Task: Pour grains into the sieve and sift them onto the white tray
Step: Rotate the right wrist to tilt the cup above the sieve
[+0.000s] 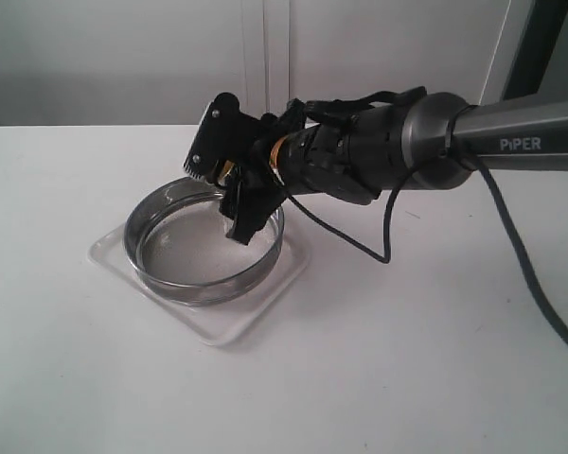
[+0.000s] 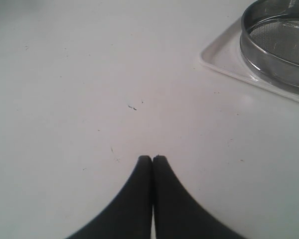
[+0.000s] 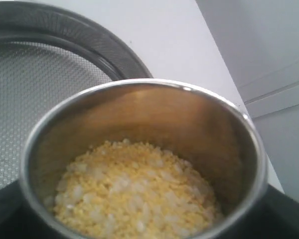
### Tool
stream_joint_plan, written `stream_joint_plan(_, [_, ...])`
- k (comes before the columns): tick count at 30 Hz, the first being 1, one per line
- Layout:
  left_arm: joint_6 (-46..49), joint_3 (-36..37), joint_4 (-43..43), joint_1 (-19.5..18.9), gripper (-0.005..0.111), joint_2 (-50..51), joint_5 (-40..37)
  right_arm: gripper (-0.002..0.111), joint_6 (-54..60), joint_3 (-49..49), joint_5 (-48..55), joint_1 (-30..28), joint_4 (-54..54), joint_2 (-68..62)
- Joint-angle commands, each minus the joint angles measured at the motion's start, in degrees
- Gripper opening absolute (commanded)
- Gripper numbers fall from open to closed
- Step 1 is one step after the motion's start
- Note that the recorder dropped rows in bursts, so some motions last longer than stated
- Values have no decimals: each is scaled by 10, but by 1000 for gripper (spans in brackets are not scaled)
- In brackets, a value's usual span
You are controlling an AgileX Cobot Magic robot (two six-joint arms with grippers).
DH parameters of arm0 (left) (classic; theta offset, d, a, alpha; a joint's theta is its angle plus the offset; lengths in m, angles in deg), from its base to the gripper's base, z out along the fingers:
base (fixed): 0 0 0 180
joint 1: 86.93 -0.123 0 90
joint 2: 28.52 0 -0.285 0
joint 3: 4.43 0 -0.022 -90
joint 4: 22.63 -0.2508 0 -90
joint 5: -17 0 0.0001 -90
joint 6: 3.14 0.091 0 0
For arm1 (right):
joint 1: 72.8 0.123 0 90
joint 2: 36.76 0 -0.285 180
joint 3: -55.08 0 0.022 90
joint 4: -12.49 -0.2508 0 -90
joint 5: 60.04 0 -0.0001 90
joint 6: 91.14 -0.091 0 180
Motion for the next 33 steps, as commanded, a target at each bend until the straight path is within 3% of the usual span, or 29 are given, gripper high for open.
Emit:
stream_joint_plan(1, [-2,2,4,2,0,-3,0,0,-12,-14,-7,6,58,-14])
stream_joint_plan(13, [-2,2,4,2,0,-3,0,0,-44,-78,61,29,182,-49])
stream_joint_plan(33, [-2,2,4,2,0,-3,0,0,-95,-91,110,57,375,-87])
